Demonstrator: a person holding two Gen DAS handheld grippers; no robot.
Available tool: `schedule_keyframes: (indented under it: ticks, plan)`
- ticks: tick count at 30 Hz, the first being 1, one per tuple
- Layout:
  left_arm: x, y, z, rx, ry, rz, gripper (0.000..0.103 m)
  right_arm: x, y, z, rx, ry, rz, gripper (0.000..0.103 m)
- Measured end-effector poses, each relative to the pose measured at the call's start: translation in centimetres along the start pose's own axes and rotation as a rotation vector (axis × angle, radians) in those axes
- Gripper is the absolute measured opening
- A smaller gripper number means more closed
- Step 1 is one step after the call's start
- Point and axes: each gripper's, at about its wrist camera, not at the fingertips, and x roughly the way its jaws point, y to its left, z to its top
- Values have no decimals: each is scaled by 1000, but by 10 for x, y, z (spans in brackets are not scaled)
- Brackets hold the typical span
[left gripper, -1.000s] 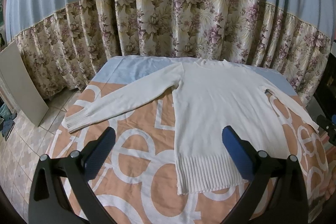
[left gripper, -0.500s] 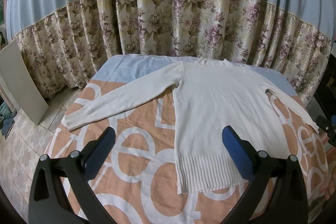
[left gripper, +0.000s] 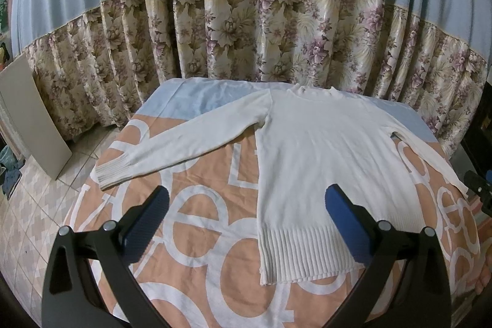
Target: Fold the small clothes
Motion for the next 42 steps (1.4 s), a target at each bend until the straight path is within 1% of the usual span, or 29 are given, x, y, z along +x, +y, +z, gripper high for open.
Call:
schedule_keyframes:
  ticks: [17,22,27,31,33,37,38,40,42]
  plan:
    - [0,3,-1,-1,4,-2,101,2,2,0,-7,0,5,100]
    - [2,7,-6,-5,9,-1,101,3,1,-1,-8,0,3,100]
    - [5,9,-11,-10,7,-3,101,10,-8,-3,-3,0,-8,100]
    - [14,8,-15,-8,-5,-4,101,20,-24,-5,-25,-25,-22,100]
    - [27,-1,-12,13,-1,-7,101,30,-34,-8,-36,-25,-39,100]
    - [54,-22,-3,34,2,-19,101,46,-61,-13,-36,-31,-55,100]
    - [60,-28,-3,40,-2,-19,101,51,-70,-13,-43,-38,-63,100]
    - [74,-41,1,43,16,-27,101,58,-86,-14,-54,-58,-73,100]
    - [84,-56,2,50,8,-41,101,71,-108,-16,-52,-57,-82,100]
